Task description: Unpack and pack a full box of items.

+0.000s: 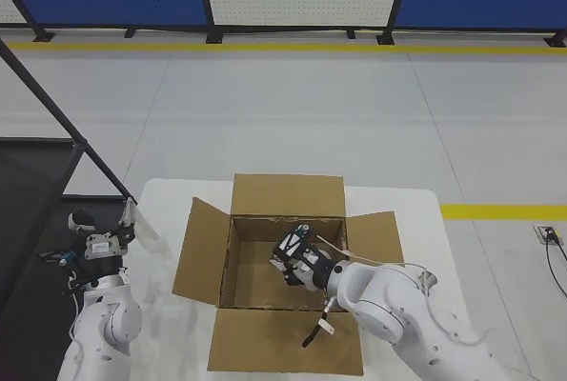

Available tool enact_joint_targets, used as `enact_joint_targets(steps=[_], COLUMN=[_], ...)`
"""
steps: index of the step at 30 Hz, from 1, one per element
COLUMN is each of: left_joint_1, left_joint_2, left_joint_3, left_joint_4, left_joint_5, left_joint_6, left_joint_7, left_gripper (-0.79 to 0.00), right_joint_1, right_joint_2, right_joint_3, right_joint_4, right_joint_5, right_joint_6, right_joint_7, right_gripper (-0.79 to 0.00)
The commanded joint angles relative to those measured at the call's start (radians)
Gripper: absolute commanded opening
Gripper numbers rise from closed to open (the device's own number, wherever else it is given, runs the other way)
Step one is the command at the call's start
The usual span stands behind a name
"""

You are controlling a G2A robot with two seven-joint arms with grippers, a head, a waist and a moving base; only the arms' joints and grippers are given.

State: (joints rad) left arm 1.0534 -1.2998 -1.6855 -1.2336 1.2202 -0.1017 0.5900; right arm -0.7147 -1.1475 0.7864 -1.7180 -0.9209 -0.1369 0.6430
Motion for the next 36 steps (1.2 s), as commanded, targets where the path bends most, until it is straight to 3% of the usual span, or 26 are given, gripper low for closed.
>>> enact_joint_targets(steps=[1, 3, 7, 10, 16, 22, 29, 31, 36], left_joint_1=[0.0, 0.0, 0.0, 0.0, 0.0, 0.0, 0.0, 0.0, 0.0], left_joint_2=[0.0, 0.0, 0.0, 0.0, 0.0, 0.0, 0.0, 0.0, 0.0], left_joint_3=[0.0, 0.0, 0.0, 0.0, 0.0, 0.0, 0.0, 0.0, 0.0], left_joint_4=[0.0, 0.0, 0.0, 0.0, 0.0, 0.0, 0.0, 0.0, 0.0], left_joint_5=[0.0, 0.0, 0.0, 0.0, 0.0, 0.0, 0.0, 0.0, 0.0], left_joint_6=[0.0, 0.0, 0.0, 0.0, 0.0, 0.0, 0.0, 0.0, 0.0], left_joint_7=[0.0, 0.0, 0.0, 0.0, 0.0, 0.0, 0.0, 0.0, 0.0], left_gripper=[0.0, 0.0, 0.0, 0.0, 0.0, 0.0, 0.0, 0.0, 0.0], right_joint_1=[0.0, -0.001, 0.109, 0.219, 0.384, 0.437, 0.435, 0.433, 0.431], right_joint_2=[0.0, -0.006, -0.051, -0.11, -0.236, -0.338, -0.407, -0.419, -0.443], right_joint_3=[0.0, -0.002, -0.073, -0.167, -0.311, -0.384, -0.414, -0.417, -0.414], right_joint_4=[0.0, 0.028, 0.145, 0.271, 0.553, 0.798, 0.973, 1.005, 1.053], right_joint_5=[0.0, 0.017, 0.069, 0.091, 0.18, 0.251, 0.269, 0.266, 0.259], right_joint_6=[0.0, 0.001, -0.008, 0.049, 0.065, 0.024, -0.049, -0.065, -0.092], right_joint_7=[0.0, -0.015, 0.002, 0.058, 0.111, 0.099, 0.059, 0.044, 0.027], right_gripper=[-0.785, -0.785, -0.785, -0.785, -0.785, -0.785, -0.785, -0.523, -0.372])
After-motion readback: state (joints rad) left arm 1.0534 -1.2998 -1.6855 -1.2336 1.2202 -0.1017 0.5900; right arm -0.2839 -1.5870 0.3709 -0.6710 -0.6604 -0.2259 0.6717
